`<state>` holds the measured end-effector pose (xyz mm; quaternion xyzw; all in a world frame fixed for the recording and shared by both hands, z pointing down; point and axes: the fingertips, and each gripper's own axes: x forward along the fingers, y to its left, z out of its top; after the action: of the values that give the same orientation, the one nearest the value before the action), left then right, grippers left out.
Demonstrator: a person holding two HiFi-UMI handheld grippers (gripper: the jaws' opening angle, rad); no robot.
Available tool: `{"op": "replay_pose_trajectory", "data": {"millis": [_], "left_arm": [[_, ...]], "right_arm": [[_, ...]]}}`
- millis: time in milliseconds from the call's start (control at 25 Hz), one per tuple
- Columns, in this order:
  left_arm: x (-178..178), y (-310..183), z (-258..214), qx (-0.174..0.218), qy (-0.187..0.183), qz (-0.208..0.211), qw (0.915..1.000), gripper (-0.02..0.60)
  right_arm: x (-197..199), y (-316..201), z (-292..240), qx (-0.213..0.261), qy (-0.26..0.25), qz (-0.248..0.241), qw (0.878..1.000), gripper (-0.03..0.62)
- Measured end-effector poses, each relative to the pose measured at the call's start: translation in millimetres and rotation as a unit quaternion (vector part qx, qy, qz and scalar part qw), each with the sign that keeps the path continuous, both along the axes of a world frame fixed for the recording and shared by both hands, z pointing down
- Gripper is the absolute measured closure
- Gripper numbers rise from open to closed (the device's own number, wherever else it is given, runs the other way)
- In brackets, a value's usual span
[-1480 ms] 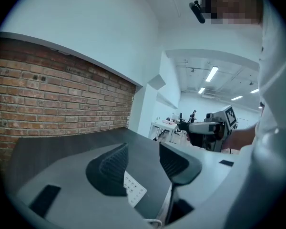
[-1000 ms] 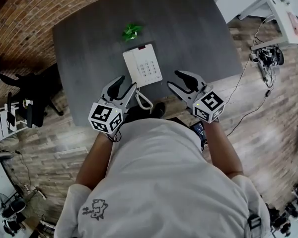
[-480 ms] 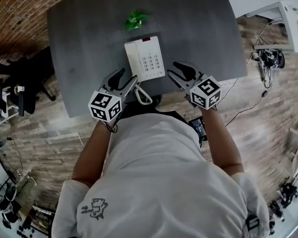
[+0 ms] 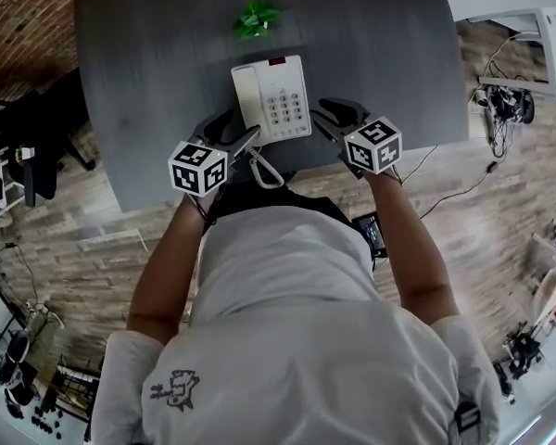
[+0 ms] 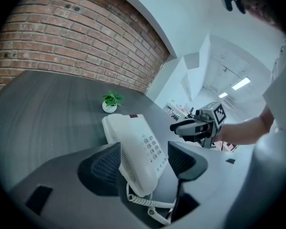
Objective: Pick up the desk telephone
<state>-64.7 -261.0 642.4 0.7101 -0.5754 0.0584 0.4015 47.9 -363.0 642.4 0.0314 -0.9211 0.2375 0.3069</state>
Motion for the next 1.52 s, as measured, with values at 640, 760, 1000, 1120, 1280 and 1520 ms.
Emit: {"op": "replay_pose_trajectory", "data": {"millis": [640,760,1000,1120,1280,1520], "left_arm": [[-7,-7,61,-0.034,0.07,0.004,0.997,0.242],[-6,-10,64,-0.025,0.1,0.008,0.9947,0.239],[-3,-12,71,-0.024,0.175,0.006,0.9842,0.229],[-1,-13,73,-0.022,0.208,0.005,0.9779,0.229],[2,-13,74,-0.019,0.235,0.013,0.9718,0.238],[3,-14,72,-0.023,0.237,0.019,0.9709,0.247]], "right_arm": [[-7,-4,76,-0.059,0.066,-0.012,0.996,0.473],[-9,-3,79,-0.069,0.065,-0.019,0.995,0.473],[-12,-1,80,-0.101,0.055,-0.027,0.993,0.483],[-13,2,80,-0.144,0.043,-0.031,0.988,0.517],[-15,3,81,-0.179,0.03,-0.03,0.983,0.52],[-15,2,80,-0.194,0.019,-0.014,0.981,0.52]]}}
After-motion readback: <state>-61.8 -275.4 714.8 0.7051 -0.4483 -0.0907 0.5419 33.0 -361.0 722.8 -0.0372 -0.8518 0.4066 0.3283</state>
